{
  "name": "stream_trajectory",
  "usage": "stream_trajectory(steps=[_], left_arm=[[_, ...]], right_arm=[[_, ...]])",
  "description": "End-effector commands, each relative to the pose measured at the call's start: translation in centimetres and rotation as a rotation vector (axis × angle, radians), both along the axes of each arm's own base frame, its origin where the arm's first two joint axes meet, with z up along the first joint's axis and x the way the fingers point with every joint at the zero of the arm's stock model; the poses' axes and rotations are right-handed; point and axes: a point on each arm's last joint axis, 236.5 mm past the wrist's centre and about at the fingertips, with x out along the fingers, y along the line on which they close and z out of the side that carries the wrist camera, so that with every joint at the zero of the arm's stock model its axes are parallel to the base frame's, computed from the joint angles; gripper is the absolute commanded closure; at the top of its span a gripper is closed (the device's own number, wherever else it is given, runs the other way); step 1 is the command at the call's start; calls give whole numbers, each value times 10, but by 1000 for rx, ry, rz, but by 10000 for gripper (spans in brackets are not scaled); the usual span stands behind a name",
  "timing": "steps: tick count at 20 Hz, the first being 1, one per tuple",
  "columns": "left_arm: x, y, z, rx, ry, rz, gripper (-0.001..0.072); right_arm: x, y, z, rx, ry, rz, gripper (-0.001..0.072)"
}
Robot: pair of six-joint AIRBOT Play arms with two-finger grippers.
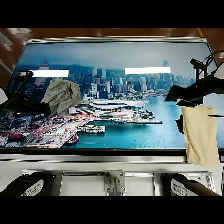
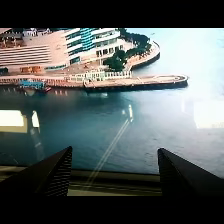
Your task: Fold the shirts.
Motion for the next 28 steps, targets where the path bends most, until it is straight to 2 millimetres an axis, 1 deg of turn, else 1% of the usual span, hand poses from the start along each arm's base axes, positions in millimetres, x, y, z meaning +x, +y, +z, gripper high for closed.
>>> stream_trajectory(steps=[1,19,23,24,27,28], left_arm=[[0,0,0,0,1,0,-10],[1,0,0,-1,-1,0,-10],[13,-2,4,-10,-58,0,-10],[13,-2,4,-10,-56,0,-10],[15,-2,-5,-10,-35,6,-10],[20,-3,-9,-16,-35,24,-8]], right_arm=[[0,0,0,1,2,1,69],[0,0,0,1,1,0,69],[8,-1,1,-1,-34,-10,69],[9,-1,2,-2,-36,-11,69],[5,0,1,-1,-21,-5,69],[4,0,0,-3,-19,8,69]])
